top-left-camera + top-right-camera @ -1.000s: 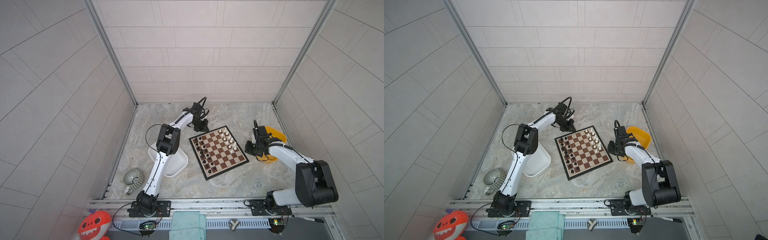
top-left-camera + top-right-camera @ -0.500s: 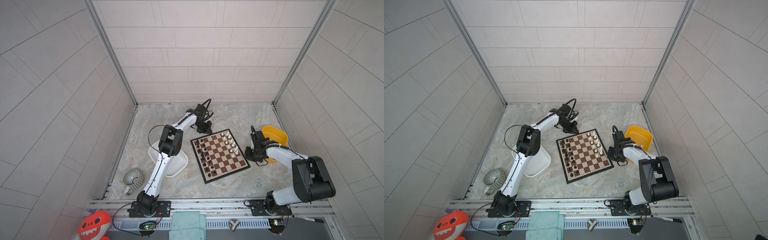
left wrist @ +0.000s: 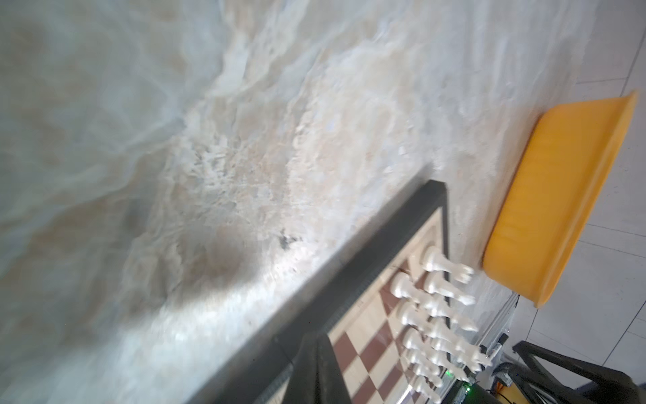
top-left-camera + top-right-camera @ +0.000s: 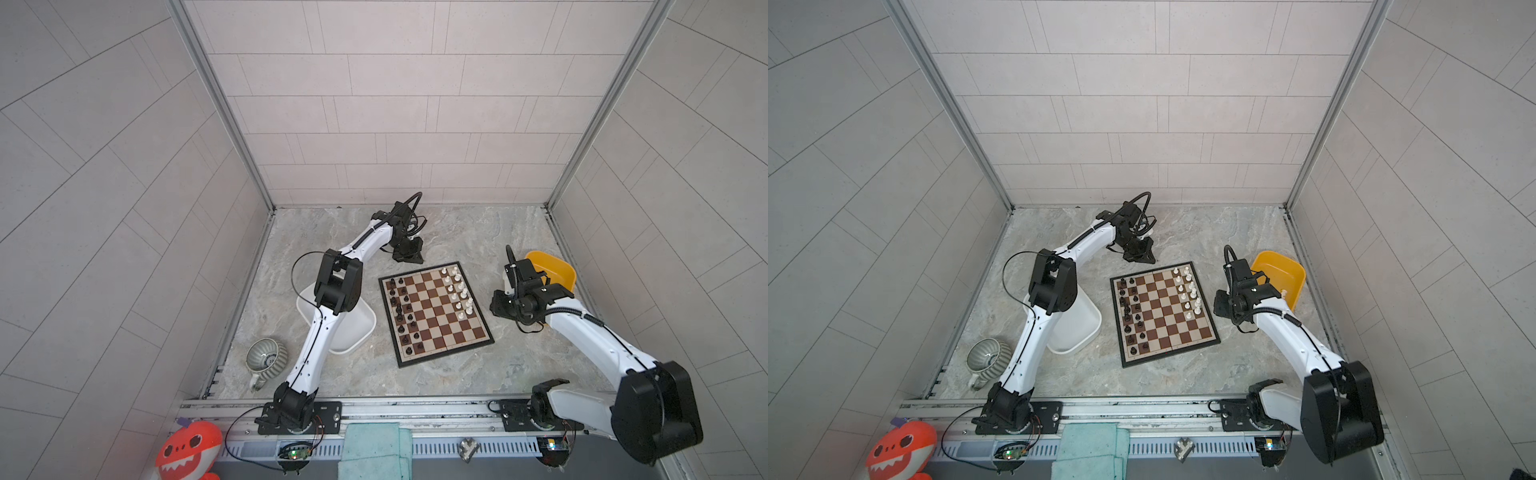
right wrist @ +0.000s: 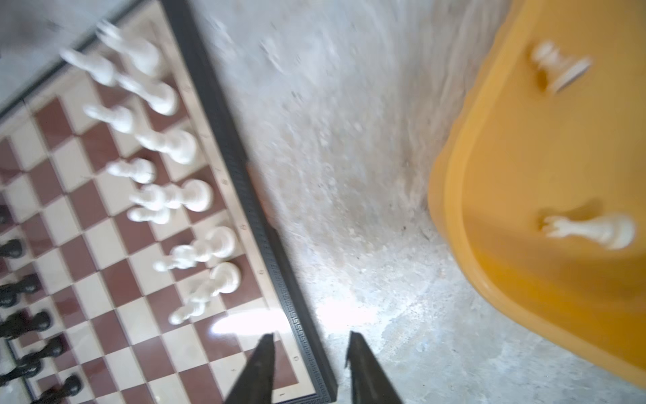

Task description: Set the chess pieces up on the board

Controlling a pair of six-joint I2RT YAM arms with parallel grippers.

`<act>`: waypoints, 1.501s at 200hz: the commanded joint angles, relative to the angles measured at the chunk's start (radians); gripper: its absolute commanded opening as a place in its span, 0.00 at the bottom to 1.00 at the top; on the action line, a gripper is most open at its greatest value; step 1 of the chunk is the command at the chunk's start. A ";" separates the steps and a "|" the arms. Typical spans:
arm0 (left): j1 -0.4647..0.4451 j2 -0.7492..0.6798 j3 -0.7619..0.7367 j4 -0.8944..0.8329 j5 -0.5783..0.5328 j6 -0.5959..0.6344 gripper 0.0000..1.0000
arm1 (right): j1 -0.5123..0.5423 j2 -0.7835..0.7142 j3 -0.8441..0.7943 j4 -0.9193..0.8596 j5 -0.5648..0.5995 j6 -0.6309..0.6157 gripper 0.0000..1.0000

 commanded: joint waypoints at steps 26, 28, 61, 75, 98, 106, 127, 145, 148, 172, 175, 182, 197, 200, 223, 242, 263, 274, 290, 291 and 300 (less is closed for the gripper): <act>-0.001 -0.524 -0.261 0.048 -0.245 0.038 0.60 | 0.109 0.061 0.081 -0.006 0.001 -0.067 0.52; -0.001 -0.548 -0.287 0.058 -0.249 0.038 0.61 | 0.112 0.069 0.086 -0.008 0.001 -0.064 0.52; 0.000 -0.881 -0.717 0.275 -0.239 0.055 0.71 | 0.134 0.189 0.140 -0.023 -0.025 -0.065 0.44; 0.002 -0.985 -0.830 0.316 -0.240 0.061 0.71 | 0.142 0.239 0.159 -0.033 -0.035 -0.062 0.41; 0.003 -1.082 -0.931 0.333 -0.247 0.087 0.71 | 0.155 0.276 0.164 -0.034 -0.031 -0.056 0.37; 0.004 -1.097 -0.953 0.340 -0.259 0.092 0.71 | 0.160 0.282 0.162 -0.030 -0.031 -0.055 0.37; 0.003 -1.096 -0.979 0.347 -0.265 0.088 0.71 | 0.168 0.305 0.164 -0.032 -0.025 -0.057 0.37; 0.003 -1.089 -0.986 0.366 -0.247 0.076 0.71 | 0.167 0.327 0.168 -0.031 -0.017 -0.060 0.35; 0.004 -1.089 -0.986 0.369 -0.243 0.074 0.71 | 0.167 0.329 0.168 -0.030 -0.016 -0.060 0.34; 0.004 -1.087 -0.987 0.372 -0.244 0.072 0.71 | 0.168 0.355 0.172 -0.024 -0.011 -0.062 0.25; 0.003 -1.087 -0.987 0.373 -0.246 0.072 0.71 | 0.168 0.359 0.172 -0.024 -0.013 -0.060 0.25; 0.004 -1.084 -0.989 0.374 -0.246 0.073 0.71 | 0.168 0.365 0.176 -0.022 -0.014 -0.061 0.24; 0.003 -1.088 -0.997 0.381 -0.248 0.073 0.71 | 0.168 0.373 0.178 -0.024 -0.010 -0.062 0.22; 0.004 -1.088 -0.998 0.383 -0.249 0.072 0.71 | 0.168 0.373 0.179 -0.024 -0.008 -0.063 0.22; 0.004 -1.091 -1.007 0.387 -0.253 0.073 0.71 | 0.168 0.382 0.178 -0.021 -0.005 -0.066 0.21; 0.003 -1.090 -1.006 0.387 -0.255 0.074 0.71 | 0.168 0.393 0.179 -0.019 -0.001 -0.065 0.20; 0.004 -1.092 -1.014 0.393 -0.254 0.070 0.71 | 0.168 0.400 0.179 -0.017 -0.002 -0.066 0.17; 0.003 -1.092 -1.018 0.397 -0.255 0.069 0.71 | 0.167 0.401 0.177 -0.020 -0.002 -0.066 0.16; 0.004 -1.092 -1.026 0.404 -0.255 0.068 0.71 | 0.168 0.396 0.173 -0.022 0.000 -0.067 0.14; 0.004 -1.091 -1.026 0.405 -0.256 0.068 0.71 | 0.168 0.396 0.173 -0.023 -0.001 -0.067 0.14; 0.004 -1.089 -1.029 0.407 -0.256 0.067 0.71 | 0.168 0.393 0.169 -0.025 0.002 -0.070 0.13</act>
